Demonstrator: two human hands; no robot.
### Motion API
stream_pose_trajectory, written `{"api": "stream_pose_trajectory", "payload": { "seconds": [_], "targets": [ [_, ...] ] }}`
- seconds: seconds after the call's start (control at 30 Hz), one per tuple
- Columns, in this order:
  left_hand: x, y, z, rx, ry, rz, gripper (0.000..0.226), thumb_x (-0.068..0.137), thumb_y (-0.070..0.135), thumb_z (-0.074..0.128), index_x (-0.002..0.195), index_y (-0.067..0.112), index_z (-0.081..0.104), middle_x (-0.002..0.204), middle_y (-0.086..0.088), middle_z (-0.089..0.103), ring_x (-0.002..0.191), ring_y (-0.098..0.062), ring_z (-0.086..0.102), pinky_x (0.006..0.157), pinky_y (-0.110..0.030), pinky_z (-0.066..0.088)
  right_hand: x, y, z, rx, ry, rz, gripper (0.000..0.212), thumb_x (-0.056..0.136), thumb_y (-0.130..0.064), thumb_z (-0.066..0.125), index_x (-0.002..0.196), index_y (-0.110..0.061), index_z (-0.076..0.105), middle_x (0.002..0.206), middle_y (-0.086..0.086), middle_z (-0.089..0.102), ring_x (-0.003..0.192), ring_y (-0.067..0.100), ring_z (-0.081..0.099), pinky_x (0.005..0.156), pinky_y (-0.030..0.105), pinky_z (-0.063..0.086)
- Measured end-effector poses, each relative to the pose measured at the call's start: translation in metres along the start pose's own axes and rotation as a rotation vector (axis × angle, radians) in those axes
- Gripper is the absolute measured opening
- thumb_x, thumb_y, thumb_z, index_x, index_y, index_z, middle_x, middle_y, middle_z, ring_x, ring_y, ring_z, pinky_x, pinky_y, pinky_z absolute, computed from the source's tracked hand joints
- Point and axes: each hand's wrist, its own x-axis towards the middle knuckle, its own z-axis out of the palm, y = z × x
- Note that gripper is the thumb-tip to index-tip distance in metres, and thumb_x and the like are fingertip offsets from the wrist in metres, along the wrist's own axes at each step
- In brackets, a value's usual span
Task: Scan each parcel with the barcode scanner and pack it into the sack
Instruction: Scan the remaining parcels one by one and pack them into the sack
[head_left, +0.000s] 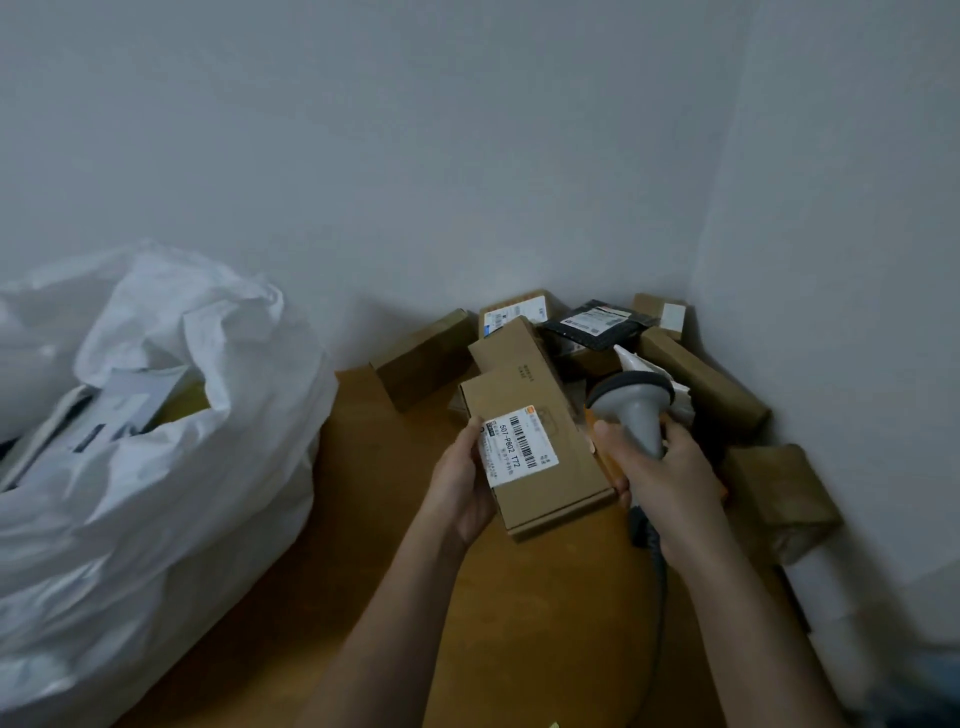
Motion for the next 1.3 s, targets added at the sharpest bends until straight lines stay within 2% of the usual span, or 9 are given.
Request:
{"api": "stream_pose_trajectory", "payload": {
  "seconds": [0.1,0.23,0.33,0.4,0.53,0.6,0.73,0.83,1.3],
  "targets": [
    [-0.014,0.004,-0.008,-0.044,-0.02,0.013,0.038,0.104,0.033,0.039,0.127,0.006,0.054,0.116,-0.02,0.069,0.104,-0.033,0.069,0.08,-0.049,0.057,-0.011,-0.004,0.004,-0.008,-0.01,0.013,0.036,0.075,-0.054,0.075,0.088,-0.038,0.045,0.082,-0.004,0.06,0.069,0.01,0.06,0.051,0.024,0.043],
    [-0.027,0.007,-0.018,-0.223,-0.049,0.11,0.027,0.105,0.022,0.039,0.112,-0.001,0.051,0.112,-0.016,0.062,0.111,-0.032,0.064,0.076,-0.048,0.059,-0.021,-0.008,0.003,-0.119,-0.085,0.032,0.066,0.07,-0.051,0.081,0.121,-0.027,0.046,0.087,0.008,0.064,0.065,0.016,0.061,0.048,0.025,0.045],
    [-0.038,0.013,-0.029,-0.177,-0.147,0.165,0.016,0.102,0.017,0.043,0.096,0.005,0.051,0.08,-0.011,0.063,0.087,-0.022,0.067,0.074,-0.042,0.06,-0.028,-0.009,0.006,-0.145,-0.094,0.006,0.08,0.072,-0.04,0.084,0.138,-0.022,0.042,0.092,0.006,0.063,0.068,0.016,0.062,0.048,0.023,0.044],
    [-0.045,0.017,-0.038,-0.115,-0.17,0.212,0.005,0.098,0.009,0.046,0.098,0.005,0.05,0.085,-0.015,0.07,0.083,-0.025,0.07,0.074,-0.043,0.06,-0.031,-0.011,0.009,-0.126,-0.074,-0.026,0.082,0.075,-0.035,0.083,0.142,-0.022,0.038,0.101,0.006,0.06,0.078,0.02,0.062,0.054,0.027,0.047],
    [-0.059,0.034,-0.056,0.0,-0.172,0.353,0.05,0.095,0.012,0.053,0.143,0.01,0.038,0.084,-0.009,0.069,0.072,-0.018,0.069,0.081,-0.044,0.058,-0.036,-0.018,0.013,-0.041,-0.027,-0.077,0.057,0.08,-0.025,0.078,0.124,-0.026,0.043,0.093,0.015,0.061,0.071,0.023,0.059,0.06,0.04,0.051],
    [-0.066,0.044,-0.065,0.103,-0.105,0.38,0.058,0.089,0.025,0.063,0.143,0.014,0.045,0.102,-0.012,0.068,0.085,-0.02,0.07,0.077,-0.037,0.058,-0.037,-0.02,0.014,-0.05,0.0,-0.099,0.048,0.081,-0.023,0.076,0.115,-0.027,0.042,0.091,0.015,0.06,0.069,0.024,0.059,0.062,0.041,0.053],
    [-0.079,0.052,-0.076,0.277,0.054,0.367,0.055,0.079,0.034,0.07,0.128,0.01,0.061,0.103,-0.012,0.071,0.093,-0.023,0.072,0.071,-0.03,0.058,-0.042,-0.023,0.016,-0.067,0.07,-0.13,0.033,0.088,-0.025,0.07,0.11,-0.024,0.046,0.087,0.012,0.058,0.067,0.023,0.058,0.06,0.039,0.052],
    [-0.078,0.049,-0.081,0.252,0.167,0.367,0.044,0.093,0.022,0.061,0.132,0.005,0.054,0.116,-0.018,0.064,0.103,-0.029,0.068,0.075,-0.036,0.059,-0.05,-0.029,0.017,-0.043,0.061,-0.158,0.015,0.093,-0.036,0.061,0.095,-0.027,0.05,0.081,0.012,0.06,0.065,0.021,0.058,0.057,0.037,0.05],
    [-0.065,0.026,-0.076,-0.04,0.292,0.289,0.046,0.101,0.008,0.046,0.145,0.003,0.035,0.127,-0.023,0.055,0.111,-0.033,0.06,0.09,-0.043,0.054,-0.1,-0.074,0.003,-0.073,-0.334,-0.232,0.026,0.099,-0.042,0.048,0.095,-0.023,0.065,0.063,0.005,0.065,0.055,0.013,0.06,0.056,0.031,0.05]
  ]
}}
